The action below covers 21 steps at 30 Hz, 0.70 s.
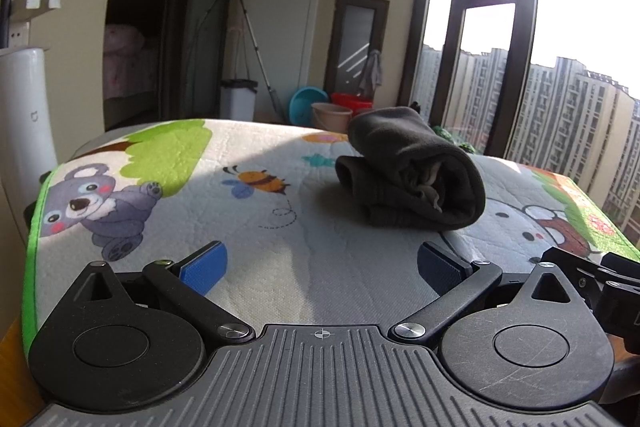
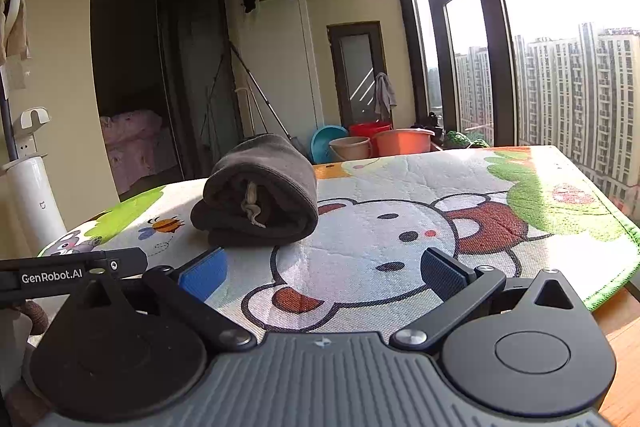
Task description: Fold clothes
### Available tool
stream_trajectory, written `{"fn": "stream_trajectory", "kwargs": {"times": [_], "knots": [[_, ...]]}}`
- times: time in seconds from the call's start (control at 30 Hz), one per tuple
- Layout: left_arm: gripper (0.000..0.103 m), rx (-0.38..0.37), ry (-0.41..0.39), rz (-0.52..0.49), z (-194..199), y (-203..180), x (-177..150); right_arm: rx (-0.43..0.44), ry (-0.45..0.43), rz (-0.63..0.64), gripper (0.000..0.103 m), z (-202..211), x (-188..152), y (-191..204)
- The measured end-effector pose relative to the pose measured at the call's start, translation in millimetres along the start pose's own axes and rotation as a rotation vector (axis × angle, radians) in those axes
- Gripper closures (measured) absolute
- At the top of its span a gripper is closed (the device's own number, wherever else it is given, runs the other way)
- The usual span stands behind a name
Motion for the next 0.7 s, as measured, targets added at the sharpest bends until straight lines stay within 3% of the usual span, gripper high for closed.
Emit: {"fn": "stream_trajectory", "kwargs": {"times": [0.47,0.7], "knots": [[0.000,0.001,0.006,-0.012,-0.6,-1.7,-0.4,-0.004,0.004,0.000,0.000,-1.4,-1.3,-0.4],[0.000,-0.008,-0.028,-0.056,5.3,-8.5,0.5,0.005,0.026,-0.009,0.000,-4.6,-1.8,-0.8]]}}
Point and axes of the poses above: each gripper's, at about its wrist camera, not at the fingertips, and z roughly against the way its jaws point, y to its left, x to its top, the point moved 8 cm from there along -z, roughly the way its jaws point, and after that the axes turned 11 degrees about -x, right-handed, at the moved point
